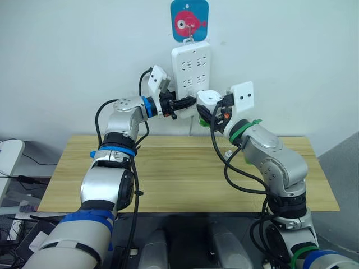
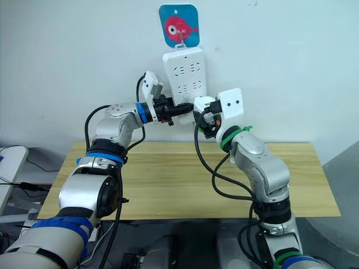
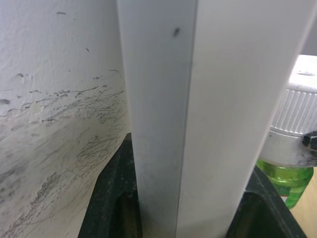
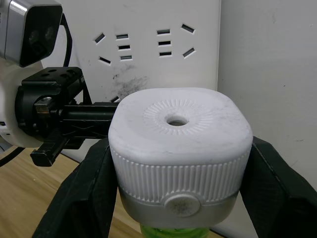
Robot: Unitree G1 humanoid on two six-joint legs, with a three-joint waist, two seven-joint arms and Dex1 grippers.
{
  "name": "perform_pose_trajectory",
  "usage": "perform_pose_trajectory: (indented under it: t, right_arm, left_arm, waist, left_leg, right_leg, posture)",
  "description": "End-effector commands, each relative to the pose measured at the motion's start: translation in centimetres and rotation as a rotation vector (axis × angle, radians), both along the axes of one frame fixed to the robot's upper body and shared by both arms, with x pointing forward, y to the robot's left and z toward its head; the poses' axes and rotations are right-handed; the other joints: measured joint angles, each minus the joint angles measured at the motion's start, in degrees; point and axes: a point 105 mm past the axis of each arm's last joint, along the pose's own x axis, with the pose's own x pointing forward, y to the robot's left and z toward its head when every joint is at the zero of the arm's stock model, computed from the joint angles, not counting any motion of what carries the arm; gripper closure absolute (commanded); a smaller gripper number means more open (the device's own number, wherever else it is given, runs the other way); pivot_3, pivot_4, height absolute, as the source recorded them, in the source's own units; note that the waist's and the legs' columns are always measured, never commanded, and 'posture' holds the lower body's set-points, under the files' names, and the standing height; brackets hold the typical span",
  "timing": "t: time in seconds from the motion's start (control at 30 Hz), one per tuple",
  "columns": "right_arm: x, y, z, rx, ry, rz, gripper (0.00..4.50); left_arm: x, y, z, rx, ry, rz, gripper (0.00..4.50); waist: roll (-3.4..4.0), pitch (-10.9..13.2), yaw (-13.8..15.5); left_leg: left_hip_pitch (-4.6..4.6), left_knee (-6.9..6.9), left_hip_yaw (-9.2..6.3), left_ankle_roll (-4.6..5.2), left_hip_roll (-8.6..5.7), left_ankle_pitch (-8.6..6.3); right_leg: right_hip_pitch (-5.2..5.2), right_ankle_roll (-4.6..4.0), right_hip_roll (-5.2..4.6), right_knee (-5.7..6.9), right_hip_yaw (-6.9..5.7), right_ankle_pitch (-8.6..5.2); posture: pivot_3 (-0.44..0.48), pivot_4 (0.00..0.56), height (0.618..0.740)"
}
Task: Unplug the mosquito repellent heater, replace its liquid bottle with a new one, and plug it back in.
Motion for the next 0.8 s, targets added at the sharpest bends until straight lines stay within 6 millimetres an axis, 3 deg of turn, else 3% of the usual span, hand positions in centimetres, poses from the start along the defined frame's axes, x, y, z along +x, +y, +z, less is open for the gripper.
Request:
perform_pose_trajectory:
  t: [0.03,0.1,0.23,0.37,0.67,0.8]
  right_arm:
    - [0.1,0.8,1.6,0.001,-0.067,0.014,1.49]
    - [0.0,0.6,1.5,-0.001,-0.069,0.016,1.49]
    - [-0.1,0.4,1.5,-0.006,-0.069,0.02,1.49]
    - [-0.2,0.3,1.4,-0.007,-0.069,0.02,1.49]
    - [-0.2,0.6,1.6,0.006,-0.072,0.042,1.49]
    - [-0.4,0.9,1.8,0.016,-0.079,0.058,1.49]
  left_arm:
    - [-1.7,-3.1,1.8,-0.013,-0.078,-0.158,2.42]
    - [-1.6,-2.8,1.9,-0.009,-0.093,-0.14,2.09]
    - [-1.3,-1.8,2.3,-0.006,-0.11,-0.101,0.99]
    - [-1.9,-1.2,3.0,-0.024,-0.111,-0.127,0.99]
    - [-2.4,-0.9,3.0,-0.044,-0.098,-0.135,3.18]
    - [-2.3,-0.9,2.6,-0.043,-0.076,-0.128,3.18]
  waist:
    - [0.0,0.0,-0.1]
    - [0.0,0.0,0.1]
    - [-0.01,0.0,0.0]
    - [-0.01,0.0,0.1]
    - [0.0,-0.1,0.0]
    - [0.0,-0.1,-0.1]
  left_leg:
    - [0.0,0.0,0.0,0.0,0.0,0.0]
    - [0.0,0.0,-0.02,0.0,0.0,0.0]
    - [-0.01,-0.03,-0.02,0.0,0.0,0.0]
    - [-0.02,-0.04,-0.04,0.0,0.01,0.0]
    - [-0.02,-0.05,-0.04,0.0,0.03,0.0]
    - [-0.02,-0.03,-0.02,0.0,0.02,0.0]
  right_leg:
    - [0.0,0.0,0.0,0.0,0.0,0.0]
    - [0.0,0.0,-0.01,0.0,-0.01,0.0]
    - [0.0,0.0,-0.02,-0.03,0.0,0.0]
    - [0.0,0.0,-0.03,-0.05,0.0,0.0]
    - [-0.01,0.0,-0.03,-0.03,-0.01,0.0]
    - [-0.01,0.0,-0.03,-0.03,0.0,0.0]
  posture:
    - [-0.106,0.148,0.74]
    - [-0.106,0.147,0.74]
    - [-0.109,0.147,0.74]
    - [-0.101,0.145,0.74]
    - [-0.093,0.145,0.74]
    - [-0.099,0.148,0.74]
